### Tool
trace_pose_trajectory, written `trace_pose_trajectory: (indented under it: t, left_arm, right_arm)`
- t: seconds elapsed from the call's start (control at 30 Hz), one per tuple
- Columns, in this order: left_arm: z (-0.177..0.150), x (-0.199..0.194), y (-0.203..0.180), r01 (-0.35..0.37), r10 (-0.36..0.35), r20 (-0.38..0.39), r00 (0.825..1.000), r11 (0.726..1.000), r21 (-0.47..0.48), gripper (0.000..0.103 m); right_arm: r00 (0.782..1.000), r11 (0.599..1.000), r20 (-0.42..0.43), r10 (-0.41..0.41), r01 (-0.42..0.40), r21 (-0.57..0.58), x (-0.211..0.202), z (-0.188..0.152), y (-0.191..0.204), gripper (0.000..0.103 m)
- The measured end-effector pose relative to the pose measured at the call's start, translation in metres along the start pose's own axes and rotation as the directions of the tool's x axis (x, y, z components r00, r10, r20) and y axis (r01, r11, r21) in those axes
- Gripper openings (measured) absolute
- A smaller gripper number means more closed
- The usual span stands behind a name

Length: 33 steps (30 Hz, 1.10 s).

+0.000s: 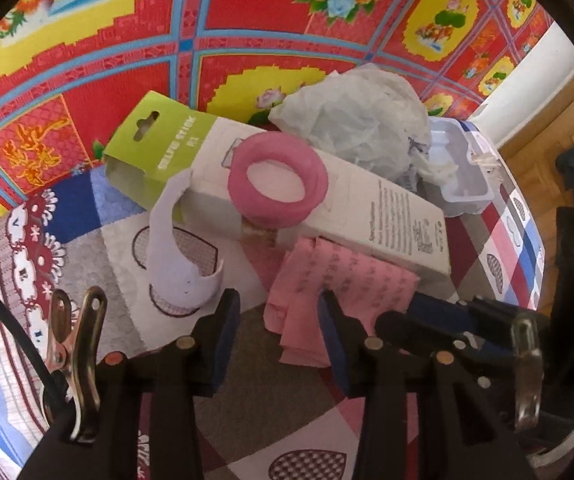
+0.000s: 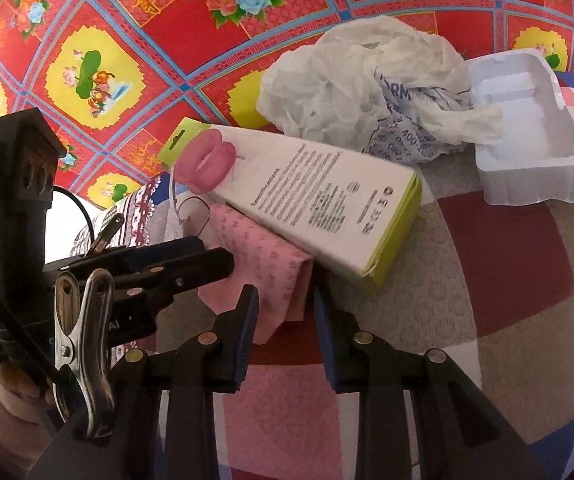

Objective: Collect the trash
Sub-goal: 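Lower both grippers toward the pink cloth beside the boxed item, then close both grippers on the pink printed cloth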

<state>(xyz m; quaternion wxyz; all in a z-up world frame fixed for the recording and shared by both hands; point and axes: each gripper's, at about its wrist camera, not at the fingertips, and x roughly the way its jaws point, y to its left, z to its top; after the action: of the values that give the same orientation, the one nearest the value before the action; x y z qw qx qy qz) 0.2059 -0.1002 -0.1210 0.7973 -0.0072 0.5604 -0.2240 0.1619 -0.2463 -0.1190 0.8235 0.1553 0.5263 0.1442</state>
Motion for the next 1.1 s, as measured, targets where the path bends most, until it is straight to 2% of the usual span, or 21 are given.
trace_pose_trajectory:
  t: [0.2,0.27,0.3,0.37,0.5,0.7,0.83,1.1]
  left_arm:
    - [0.002,0.005,-0.003,0.037,-0.037,0.017,0.999,0.999,-0.013,0.043]
    - [0.003,0.006,-0.003,0.066,-0.066,0.017,0.998,0.997,-0.03,0.044]
    - [0.003,0.007,-0.003,0.104,-0.103,0.012,0.995,0.993,-0.048,0.041]
    - [0.003,0.008,-0.003,0.123,-0.122,0.016,0.992,0.99,-0.075,0.041]
    - [0.002,0.008,-0.006,0.112,-0.111,0.026,0.994,0.992,-0.065,0.041]
    - [-0.006,0.003,-0.007,0.091,-0.088,0.037,0.995,0.993,-0.074,0.023]
    - [-0.012,-0.006,-0.006,0.093,-0.088,0.046,0.995,0.991,-0.096,0.022]
    - [-0.028,-0.034,-0.008,0.053,-0.041,0.099,0.994,0.991,-0.121,0.022]
  right_arm:
    - [1.0,1.0,-0.005,0.007,-0.007,-0.002,0.003,0.004,-0.003,0.029]
    - [1.0,1.0,-0.005,0.017,-0.017,-0.004,0.003,0.005,-0.005,0.029]
    - [1.0,1.0,-0.005,0.025,-0.025,0.001,0.003,0.005,-0.007,0.029]
    - [0.999,0.999,-0.004,0.033,-0.033,0.006,0.003,0.006,-0.01,0.027]
    - [1.0,1.0,-0.002,0.028,-0.028,-0.002,0.002,0.006,-0.013,0.025]
    - [0.999,0.999,0.012,0.042,-0.041,-0.032,-0.01,0.003,-0.014,0.024]
    - [0.998,0.996,0.025,0.05,-0.049,-0.072,-0.018,0.002,-0.006,0.024]
    - [0.995,0.987,0.029,0.09,-0.086,-0.134,-0.028,-0.002,0.014,0.024]
